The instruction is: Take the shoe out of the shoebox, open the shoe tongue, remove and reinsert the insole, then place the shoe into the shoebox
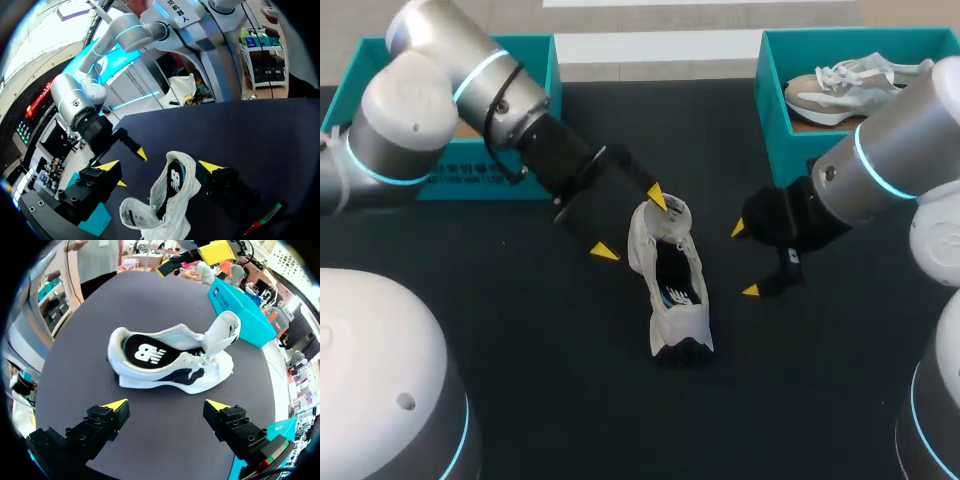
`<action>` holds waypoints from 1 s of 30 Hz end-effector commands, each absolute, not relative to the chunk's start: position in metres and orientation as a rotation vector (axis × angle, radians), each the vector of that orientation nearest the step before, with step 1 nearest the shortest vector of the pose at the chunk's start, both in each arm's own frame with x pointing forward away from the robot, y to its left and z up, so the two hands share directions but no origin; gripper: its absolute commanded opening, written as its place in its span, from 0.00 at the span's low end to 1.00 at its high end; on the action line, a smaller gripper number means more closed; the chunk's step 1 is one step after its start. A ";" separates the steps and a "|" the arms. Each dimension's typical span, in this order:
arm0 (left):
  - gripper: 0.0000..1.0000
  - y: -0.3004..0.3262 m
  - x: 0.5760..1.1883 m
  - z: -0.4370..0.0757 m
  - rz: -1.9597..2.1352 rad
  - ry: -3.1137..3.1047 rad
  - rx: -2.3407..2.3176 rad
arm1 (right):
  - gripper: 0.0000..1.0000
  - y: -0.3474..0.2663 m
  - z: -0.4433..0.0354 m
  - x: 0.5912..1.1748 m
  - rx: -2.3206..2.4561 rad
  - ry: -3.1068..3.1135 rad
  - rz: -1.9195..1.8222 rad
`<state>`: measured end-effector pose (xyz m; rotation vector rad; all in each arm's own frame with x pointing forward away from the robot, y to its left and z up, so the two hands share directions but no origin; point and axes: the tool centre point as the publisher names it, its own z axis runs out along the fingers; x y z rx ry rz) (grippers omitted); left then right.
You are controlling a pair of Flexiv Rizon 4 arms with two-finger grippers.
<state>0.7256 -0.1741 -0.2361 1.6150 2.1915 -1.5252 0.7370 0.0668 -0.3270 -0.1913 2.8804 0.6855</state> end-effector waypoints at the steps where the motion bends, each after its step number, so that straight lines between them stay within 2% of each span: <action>1: 1.00 -0.178 0.737 -0.231 -1.417 2.240 1.812 | 1.00 0.038 -0.287 0.730 -0.224 2.909 0.694; 12: 1.00 -0.193 0.760 -0.222 -1.119 2.182 2.188 | 1.00 0.004 -0.247 0.730 -0.241 2.955 0.573; 13: 0.97 -0.194 0.761 -0.220 -1.097 2.183 2.203 | 1.00 0.001 -0.244 0.730 -0.228 2.953 0.565; 14: 0.87 -0.196 0.763 -0.218 -1.064 2.183 2.234 | 1.00 -0.001 -0.241 0.729 -0.222 2.953 0.545; 16: 0.53 -0.198 0.764 -0.214 -1.031 2.195 2.269 | 1.00 -0.001 -0.241 0.729 -0.222 2.953 0.545; 18: 0.35 -0.199 0.765 -0.211 -1.010 2.206 2.305 | 1.00 -0.001 -0.241 0.729 -0.222 2.953 0.545; 19: 0.20 -0.200 0.766 -0.210 -0.983 2.217 2.316 | 1.00 -0.001 -0.241 0.729 -0.222 2.953 0.545; 20: 0.00 -0.200 0.767 -0.209 -0.953 2.228 2.324 | 1.00 -0.001 -0.241 0.729 -0.222 2.953 0.545; 30: 0.00 -0.207 0.776 -0.210 -0.753 2.309 2.321 | 1.00 -0.001 -0.241 0.729 -0.222 2.953 0.545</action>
